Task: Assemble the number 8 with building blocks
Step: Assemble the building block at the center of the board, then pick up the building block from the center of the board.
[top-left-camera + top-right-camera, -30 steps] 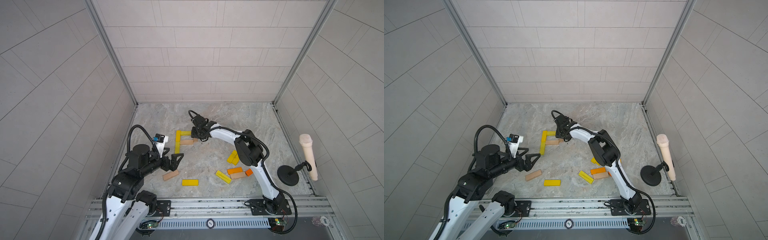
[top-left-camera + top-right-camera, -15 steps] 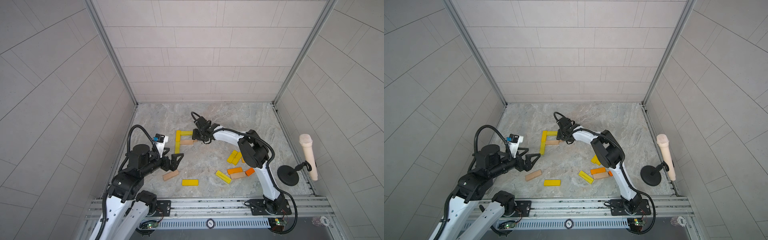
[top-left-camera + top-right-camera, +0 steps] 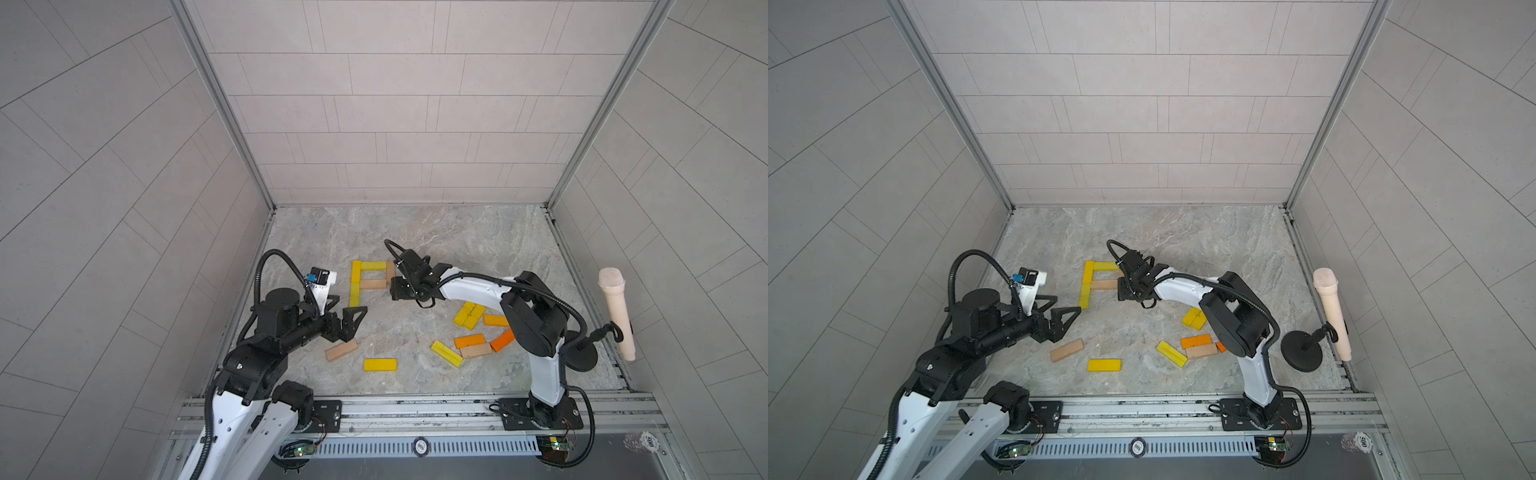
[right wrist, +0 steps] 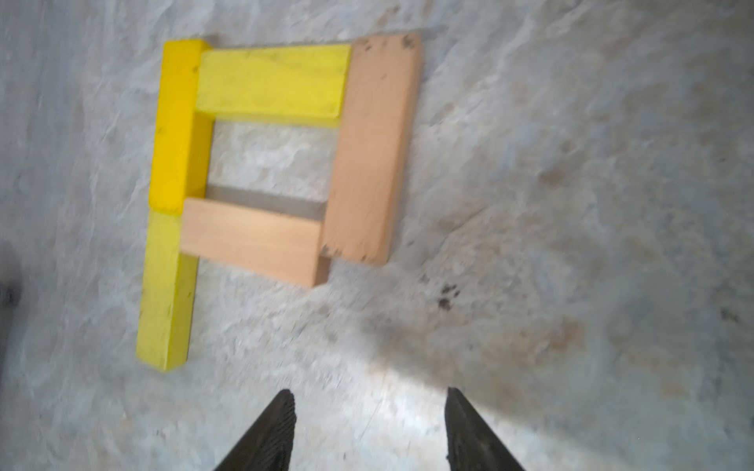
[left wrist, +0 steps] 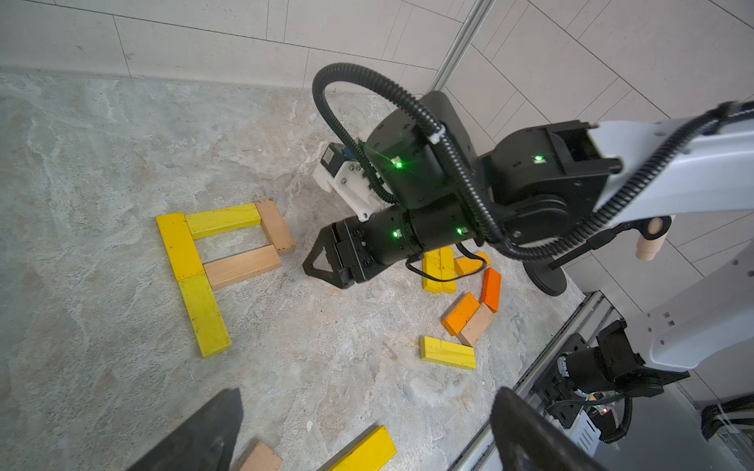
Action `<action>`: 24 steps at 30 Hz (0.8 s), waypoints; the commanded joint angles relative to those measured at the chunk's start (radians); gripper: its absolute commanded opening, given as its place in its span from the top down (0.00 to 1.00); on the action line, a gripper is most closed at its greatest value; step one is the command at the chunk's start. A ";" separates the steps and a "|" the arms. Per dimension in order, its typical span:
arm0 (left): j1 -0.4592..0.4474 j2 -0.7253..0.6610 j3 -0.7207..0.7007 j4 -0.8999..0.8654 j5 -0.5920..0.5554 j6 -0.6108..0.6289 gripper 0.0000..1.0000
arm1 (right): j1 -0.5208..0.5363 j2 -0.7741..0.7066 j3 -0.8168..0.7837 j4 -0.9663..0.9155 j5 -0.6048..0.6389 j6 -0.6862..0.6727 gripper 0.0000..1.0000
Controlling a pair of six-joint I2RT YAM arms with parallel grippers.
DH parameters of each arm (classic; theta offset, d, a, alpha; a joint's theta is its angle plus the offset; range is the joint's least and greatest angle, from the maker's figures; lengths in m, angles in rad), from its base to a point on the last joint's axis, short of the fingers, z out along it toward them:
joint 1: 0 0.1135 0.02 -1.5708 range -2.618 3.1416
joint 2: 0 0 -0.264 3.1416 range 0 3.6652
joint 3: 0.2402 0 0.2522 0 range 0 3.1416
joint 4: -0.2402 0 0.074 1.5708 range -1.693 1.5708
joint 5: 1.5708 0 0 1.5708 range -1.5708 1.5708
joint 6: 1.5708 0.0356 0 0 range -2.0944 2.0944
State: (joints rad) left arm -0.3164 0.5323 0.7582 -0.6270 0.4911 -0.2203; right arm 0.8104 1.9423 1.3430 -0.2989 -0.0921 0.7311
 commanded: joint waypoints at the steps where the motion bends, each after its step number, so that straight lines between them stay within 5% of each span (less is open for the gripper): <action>1: 0.002 -0.008 -0.008 -0.002 -0.018 -0.004 0.00 | 0.087 -0.070 -0.028 -0.082 0.088 -0.107 0.39; 16: 0.001 -0.111 0.001 -0.003 -0.010 0.020 0.00 | 0.323 -0.191 -0.147 -0.187 0.086 -0.284 0.38; 24: 0.001 -0.169 -0.003 0.037 0.151 0.050 0.03 | 0.372 -0.178 -0.145 -0.230 0.046 -0.372 0.33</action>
State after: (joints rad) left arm -0.3164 0.3817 0.7582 -0.6319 0.5465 -0.2012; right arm 1.1633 1.7817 1.1946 -0.4885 -0.0383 0.4126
